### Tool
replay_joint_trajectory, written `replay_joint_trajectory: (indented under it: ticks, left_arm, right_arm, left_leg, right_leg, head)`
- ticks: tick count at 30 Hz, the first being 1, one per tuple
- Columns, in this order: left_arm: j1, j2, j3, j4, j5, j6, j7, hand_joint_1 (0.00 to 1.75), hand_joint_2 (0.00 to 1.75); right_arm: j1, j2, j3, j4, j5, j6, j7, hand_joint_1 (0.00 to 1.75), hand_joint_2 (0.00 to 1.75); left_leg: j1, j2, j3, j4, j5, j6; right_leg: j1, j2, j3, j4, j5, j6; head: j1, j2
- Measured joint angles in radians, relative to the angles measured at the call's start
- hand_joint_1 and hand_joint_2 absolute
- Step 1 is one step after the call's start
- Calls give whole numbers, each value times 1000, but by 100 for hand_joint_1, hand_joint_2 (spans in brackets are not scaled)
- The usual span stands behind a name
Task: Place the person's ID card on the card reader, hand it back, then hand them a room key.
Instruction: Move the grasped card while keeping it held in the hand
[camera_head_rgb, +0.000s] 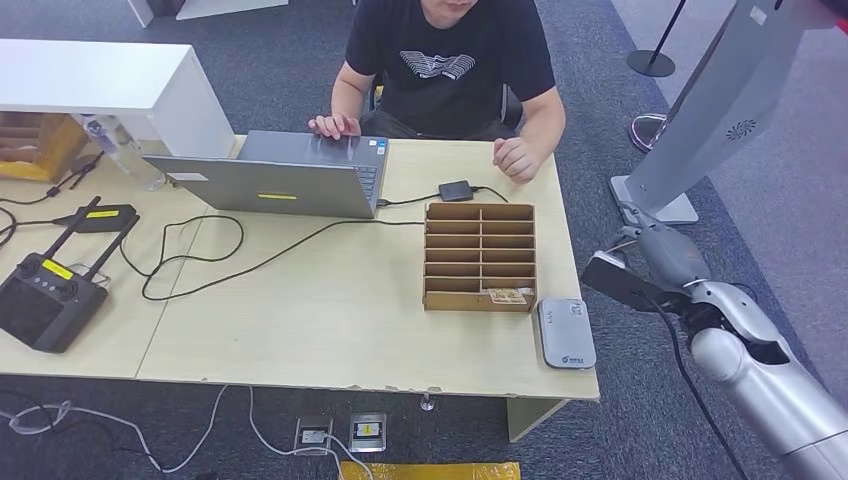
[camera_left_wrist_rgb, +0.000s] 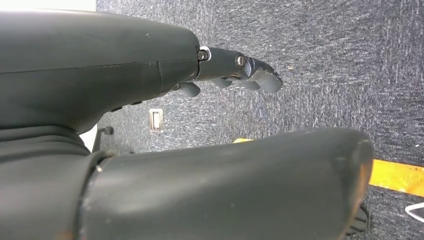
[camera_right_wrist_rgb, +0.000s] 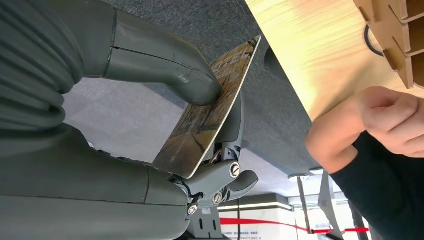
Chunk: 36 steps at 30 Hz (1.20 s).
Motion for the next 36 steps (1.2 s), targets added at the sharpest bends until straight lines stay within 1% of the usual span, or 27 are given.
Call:
replay_joint_trajectory:
  ticks: [6,14,20,24,31,36]
  left_arm:
    - [0,-2,1,0,9,0,13,0,0]
    - [0,-10,4,-1,25,8,31,0,0]
    - [0,-15,5,-1,31,11,42,0,0]
    - [0,-19,9,-1,39,20,55,0,0]
    - [-1,-28,27,-4,44,26,58,0,0]
    - [-1,-32,30,-4,44,26,58,0,0]
  right_arm:
    - [21,0,0,-2,-27,5,-1,175,175]
    - [123,12,13,-24,-53,-15,19,175,175]
    - [148,29,24,-24,-47,-19,15,175,175]
    - [151,42,25,-22,-11,-8,7,175,175]
    - [164,80,2,-15,100,55,-11,175,175]
    - [171,102,-22,-13,122,66,-17,175,175]
  left_leg:
    - [0,0,0,0,0,0]
    - [0,0,0,0,0,-1]
    - [0,1,1,0,-1,-1]
    - [0,1,1,0,-1,-1]
    - [0,1,0,0,-1,-1]
    - [0,1,1,0,-1,-1]
  right_leg:
    - [0,0,0,0,0,0]
    - [0,0,0,0,0,0]
    - [0,1,0,0,0,0]
    - [0,1,0,0,0,0]
    - [0,1,0,0,0,0]
    - [0,1,0,0,0,0]
  head:
    - [0,0]
    - [0,0]
    - [0,0]
    - [0,0]
    - [0,0]
    - [0,0]
